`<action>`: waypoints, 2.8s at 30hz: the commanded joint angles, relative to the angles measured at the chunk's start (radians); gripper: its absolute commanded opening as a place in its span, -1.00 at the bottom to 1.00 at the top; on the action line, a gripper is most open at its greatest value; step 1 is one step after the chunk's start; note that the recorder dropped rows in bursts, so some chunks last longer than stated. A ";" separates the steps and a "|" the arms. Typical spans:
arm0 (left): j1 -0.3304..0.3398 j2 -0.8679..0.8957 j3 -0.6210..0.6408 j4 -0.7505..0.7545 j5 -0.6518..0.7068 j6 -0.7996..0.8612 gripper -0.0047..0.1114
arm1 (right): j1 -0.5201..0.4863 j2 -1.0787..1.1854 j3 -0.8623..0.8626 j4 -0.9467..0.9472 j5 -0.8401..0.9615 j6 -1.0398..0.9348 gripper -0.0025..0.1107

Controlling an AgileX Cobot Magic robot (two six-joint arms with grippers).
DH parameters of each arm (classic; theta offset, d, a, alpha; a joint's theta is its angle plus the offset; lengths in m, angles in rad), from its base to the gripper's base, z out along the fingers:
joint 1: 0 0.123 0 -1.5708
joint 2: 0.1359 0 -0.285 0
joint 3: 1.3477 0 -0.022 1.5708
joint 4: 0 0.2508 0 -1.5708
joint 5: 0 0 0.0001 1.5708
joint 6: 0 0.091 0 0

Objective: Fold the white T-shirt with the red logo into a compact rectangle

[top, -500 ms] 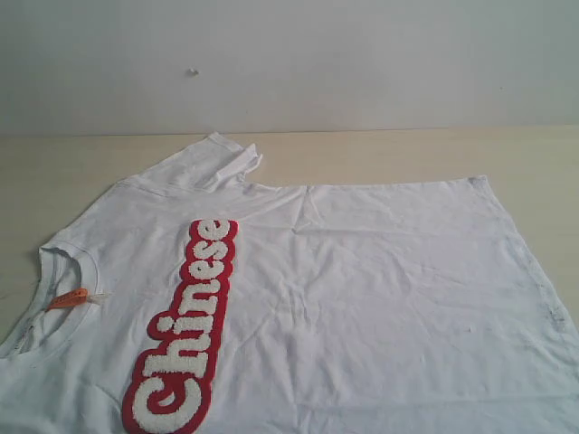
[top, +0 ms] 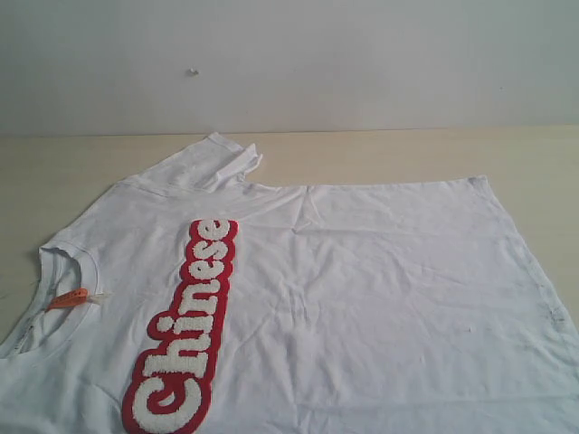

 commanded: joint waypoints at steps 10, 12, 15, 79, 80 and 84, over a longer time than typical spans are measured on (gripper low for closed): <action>0.002 -0.006 0.001 0.000 -0.027 0.000 -0.92 | -0.007 -0.007 0.004 -0.003 -0.004 -0.003 -0.96; 0.002 -0.006 0.001 0.000 -0.066 0.000 -0.92 | -0.007 -0.007 0.004 -0.003 -0.004 -0.003 -0.96; 0.002 -0.006 0.001 0.000 -0.129 0.000 -0.92 | -0.007 -0.007 0.004 -0.003 -0.004 -0.003 -0.96; -0.148 0.543 -0.581 0.432 -0.356 -0.759 -0.92 | 0.030 0.216 -0.509 0.092 -0.283 0.092 -0.96; -0.154 0.574 -0.600 0.435 -0.345 -0.759 -0.92 | 0.036 0.235 -0.522 0.092 -0.273 0.071 -0.96; -0.183 0.711 -0.673 0.435 -0.341 -0.731 -0.92 | 0.082 0.343 -0.593 0.092 -0.204 -0.006 -0.96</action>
